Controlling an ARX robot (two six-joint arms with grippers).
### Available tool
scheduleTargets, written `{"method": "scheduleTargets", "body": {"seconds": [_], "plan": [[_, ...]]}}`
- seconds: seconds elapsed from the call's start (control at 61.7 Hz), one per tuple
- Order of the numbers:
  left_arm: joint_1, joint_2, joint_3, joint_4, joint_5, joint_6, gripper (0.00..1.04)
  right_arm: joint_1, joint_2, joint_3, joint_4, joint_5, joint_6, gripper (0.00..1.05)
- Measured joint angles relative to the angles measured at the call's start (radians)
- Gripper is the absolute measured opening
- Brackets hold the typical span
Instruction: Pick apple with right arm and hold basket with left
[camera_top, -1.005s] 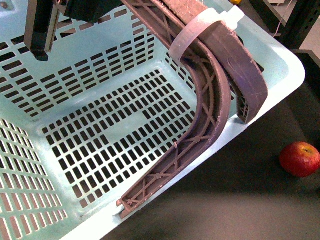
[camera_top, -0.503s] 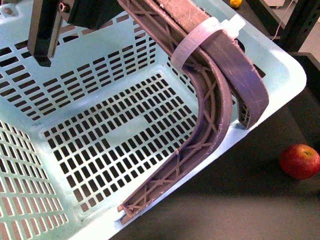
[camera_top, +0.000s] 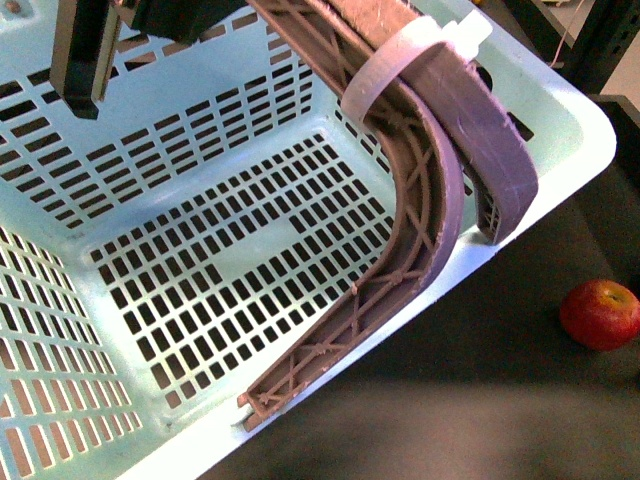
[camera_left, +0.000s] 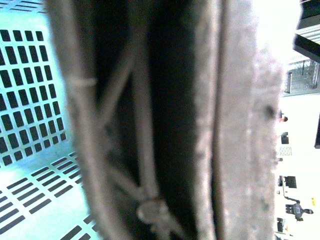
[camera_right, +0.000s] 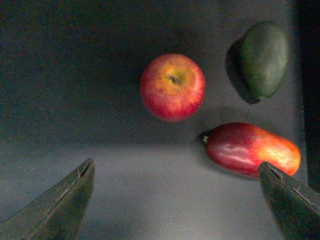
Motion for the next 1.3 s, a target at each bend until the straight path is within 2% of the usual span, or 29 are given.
{"method": "scheduleTargets", "body": {"seconds": [0.421, 1.297], "plan": [[0.0, 0.0, 0.0, 0.0, 0.0, 0.0, 0.14, 0.032, 0.3, 0.238, -0.022, 0.082, 0.041, 0.96], [0.0, 0.0, 0.0, 0.0, -0.001, 0.0, 0.14, 0.081, 0.616, 0.577, -0.148, 0.142, 0.153, 0.96]]}}
